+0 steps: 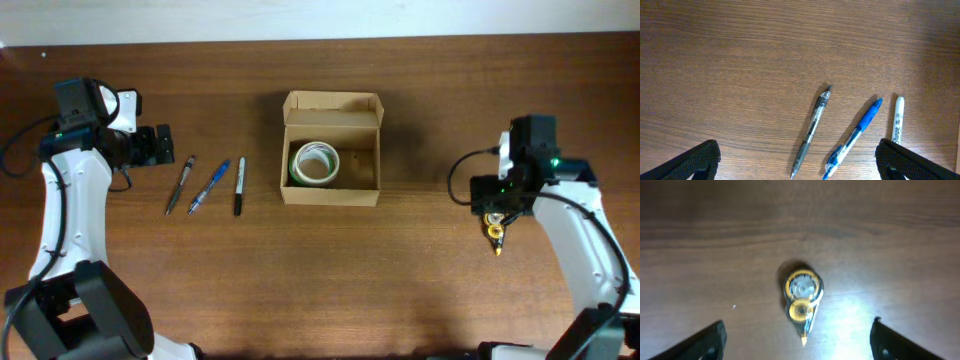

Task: Pack container
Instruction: 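Release the white tape and grasp the yellow correction tape dispenser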

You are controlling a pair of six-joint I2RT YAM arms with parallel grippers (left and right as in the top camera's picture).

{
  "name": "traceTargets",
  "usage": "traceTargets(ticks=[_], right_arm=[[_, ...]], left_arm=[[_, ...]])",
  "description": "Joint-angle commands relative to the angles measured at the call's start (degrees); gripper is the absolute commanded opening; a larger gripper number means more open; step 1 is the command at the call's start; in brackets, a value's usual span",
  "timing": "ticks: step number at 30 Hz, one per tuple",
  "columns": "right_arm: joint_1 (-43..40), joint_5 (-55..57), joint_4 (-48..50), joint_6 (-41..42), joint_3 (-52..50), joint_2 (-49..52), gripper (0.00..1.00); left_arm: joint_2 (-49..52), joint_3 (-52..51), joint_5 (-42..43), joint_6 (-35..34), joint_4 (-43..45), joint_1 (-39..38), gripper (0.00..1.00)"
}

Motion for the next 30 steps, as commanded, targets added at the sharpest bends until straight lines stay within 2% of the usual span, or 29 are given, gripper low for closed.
traceTargets(ticks=[1, 8, 11, 15, 27, 30], right_arm=[[-1.79, -0.17, 3.69, -1.20, -3.87, 0.17, 0.92], [-6.12, -2.67, 5.79, 3.89, -5.27, 6.95, 0.92], [-6.05, -5.27, 5.35, 6.40, -5.29, 9.66, 0.88], [-5.64, -6.36, 5.29, 6.73, -5.29, 12.22, 0.87], [-5.75, -4.66, 6.21, 6.80, -5.29, 14.82, 0.67], [-5.75, -4.66, 6.91, 6.80, -5.29, 15.87, 0.66]], left_arm=[[0.04, 1.11, -0.02, 0.96, -0.04, 0.20, 0.99], [0.04, 1.11, -0.02, 0.96, -0.02, 0.20, 0.99], [0.04, 1.11, -0.02, 0.96, -0.02, 0.20, 0.99], [0.04, 1.11, -0.02, 0.96, -0.04, 0.20, 0.99], [0.04, 1.11, -0.02, 0.94, -0.04, 0.20, 0.99], [0.04, 1.11, -0.02, 0.96, -0.04, 0.20, 0.99]])
